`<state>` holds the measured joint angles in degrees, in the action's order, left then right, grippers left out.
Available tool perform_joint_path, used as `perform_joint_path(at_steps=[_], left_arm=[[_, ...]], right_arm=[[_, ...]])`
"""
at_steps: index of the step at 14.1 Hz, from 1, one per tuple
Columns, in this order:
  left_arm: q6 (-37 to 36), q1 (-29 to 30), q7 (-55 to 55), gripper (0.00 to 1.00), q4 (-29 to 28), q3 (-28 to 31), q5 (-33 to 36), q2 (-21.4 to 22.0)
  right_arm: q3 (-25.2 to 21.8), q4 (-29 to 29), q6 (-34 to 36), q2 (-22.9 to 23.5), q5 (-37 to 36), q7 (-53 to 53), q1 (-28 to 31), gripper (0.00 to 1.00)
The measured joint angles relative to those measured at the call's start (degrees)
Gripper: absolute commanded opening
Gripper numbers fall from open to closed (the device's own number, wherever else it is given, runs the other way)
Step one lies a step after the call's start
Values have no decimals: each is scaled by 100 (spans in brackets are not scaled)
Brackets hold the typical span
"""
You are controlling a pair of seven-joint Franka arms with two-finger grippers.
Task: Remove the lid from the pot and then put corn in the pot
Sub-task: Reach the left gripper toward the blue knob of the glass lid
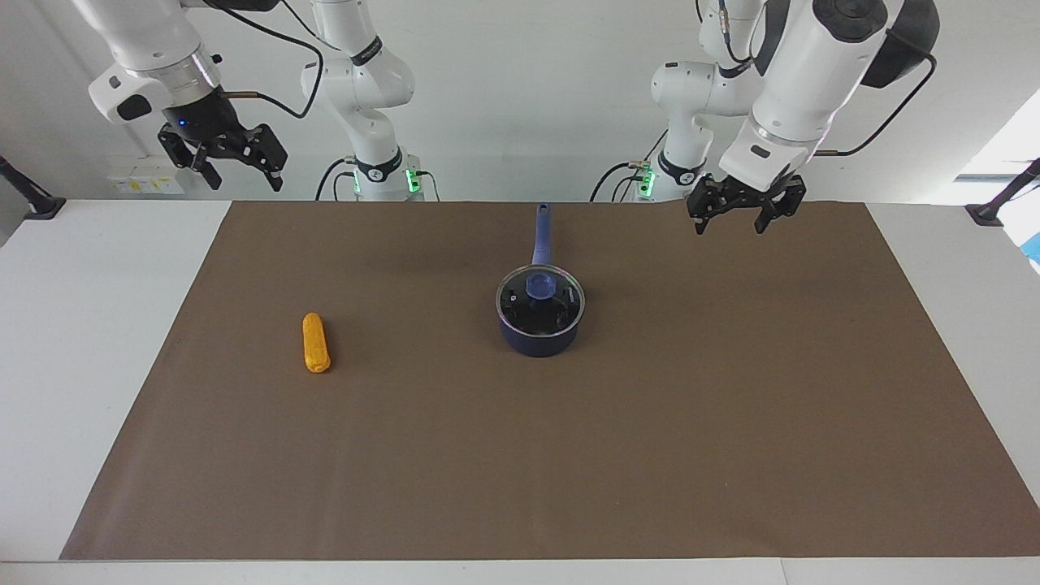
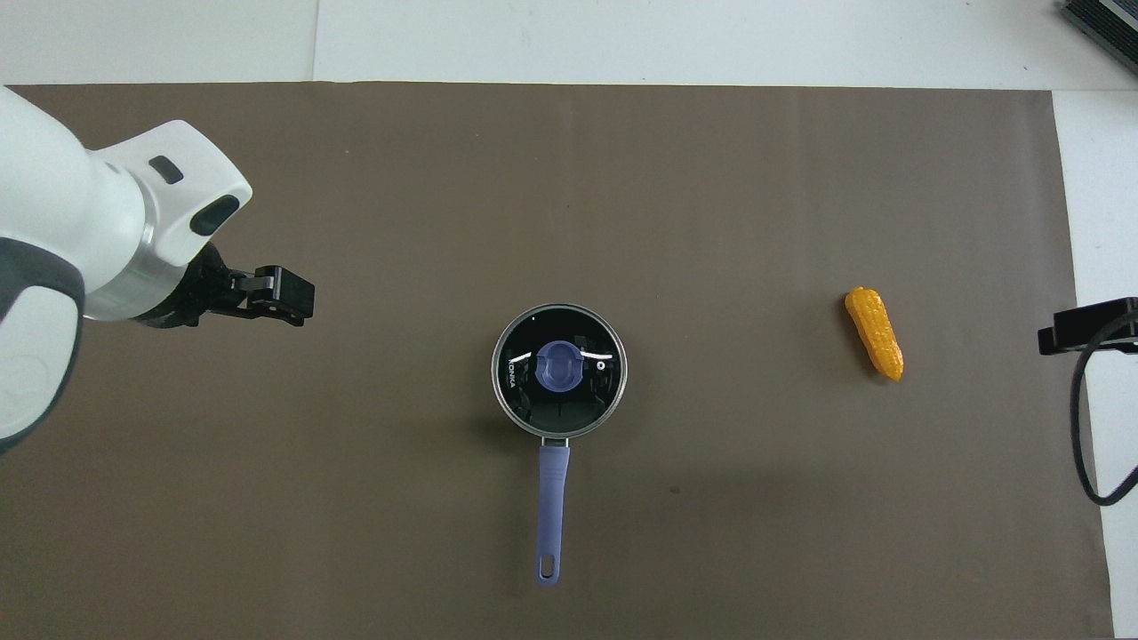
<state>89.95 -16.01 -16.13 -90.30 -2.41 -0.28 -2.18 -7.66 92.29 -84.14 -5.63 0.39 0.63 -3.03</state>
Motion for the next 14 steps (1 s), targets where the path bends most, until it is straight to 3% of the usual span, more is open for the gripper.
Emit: perform_joint_path(at_steps=[7,14], left_arm=[[1013,-585,-1325,100,-432,-7,-146,-123],[1558,-1274,-2378,100,-507,-11,-148,-630]], right_arm=[[9,18,14,-2,0,5,-1,100],[16,33,-132,-5,-4,6,11,100]])
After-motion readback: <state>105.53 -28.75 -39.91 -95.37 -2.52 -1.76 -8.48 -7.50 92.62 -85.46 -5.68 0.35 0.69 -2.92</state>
